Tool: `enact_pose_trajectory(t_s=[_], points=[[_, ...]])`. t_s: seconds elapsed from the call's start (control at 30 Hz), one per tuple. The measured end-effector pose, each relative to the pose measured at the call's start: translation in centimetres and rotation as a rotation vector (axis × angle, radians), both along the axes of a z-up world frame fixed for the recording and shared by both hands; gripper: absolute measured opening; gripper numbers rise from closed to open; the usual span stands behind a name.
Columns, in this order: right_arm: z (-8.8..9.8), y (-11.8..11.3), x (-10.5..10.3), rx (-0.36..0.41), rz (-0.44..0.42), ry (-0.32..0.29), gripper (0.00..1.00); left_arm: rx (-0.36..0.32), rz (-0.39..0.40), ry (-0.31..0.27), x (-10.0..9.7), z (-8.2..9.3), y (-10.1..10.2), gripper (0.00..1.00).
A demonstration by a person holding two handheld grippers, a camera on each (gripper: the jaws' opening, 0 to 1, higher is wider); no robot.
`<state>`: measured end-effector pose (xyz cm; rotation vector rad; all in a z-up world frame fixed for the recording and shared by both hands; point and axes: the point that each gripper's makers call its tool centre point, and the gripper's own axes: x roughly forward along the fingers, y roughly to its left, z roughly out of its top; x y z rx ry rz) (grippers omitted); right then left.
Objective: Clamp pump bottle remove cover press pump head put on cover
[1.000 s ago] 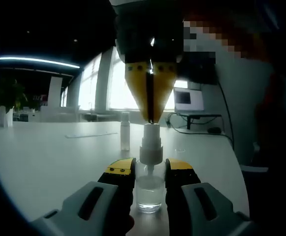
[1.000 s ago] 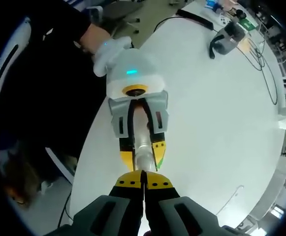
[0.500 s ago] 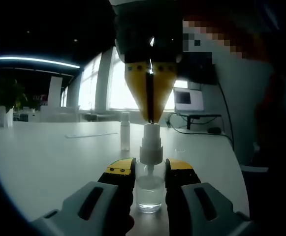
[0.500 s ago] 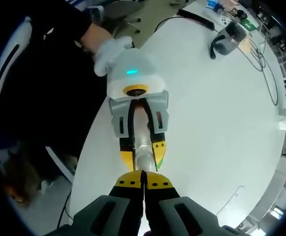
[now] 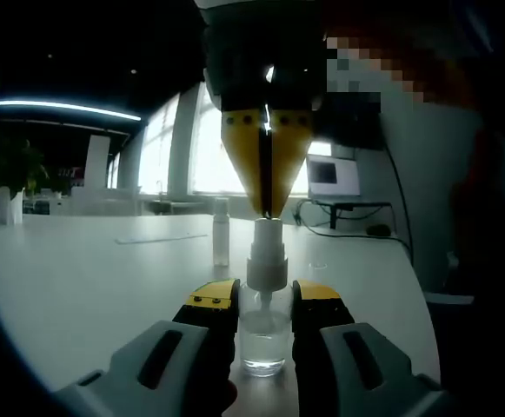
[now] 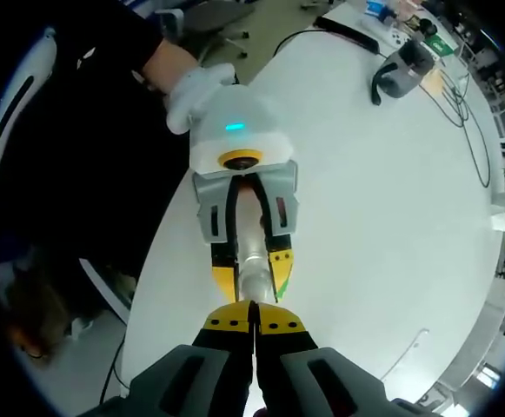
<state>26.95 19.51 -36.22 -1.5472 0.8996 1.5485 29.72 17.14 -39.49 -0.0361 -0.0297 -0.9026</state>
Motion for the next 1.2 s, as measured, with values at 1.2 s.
enact_pose_trajectory(t_s=[1.2], points=[[0.1,0.4,0.7,0.022,-0.023,0.01,0.0,0.0,0.0,0.0,0.0,0.0,0.1,0.15]])
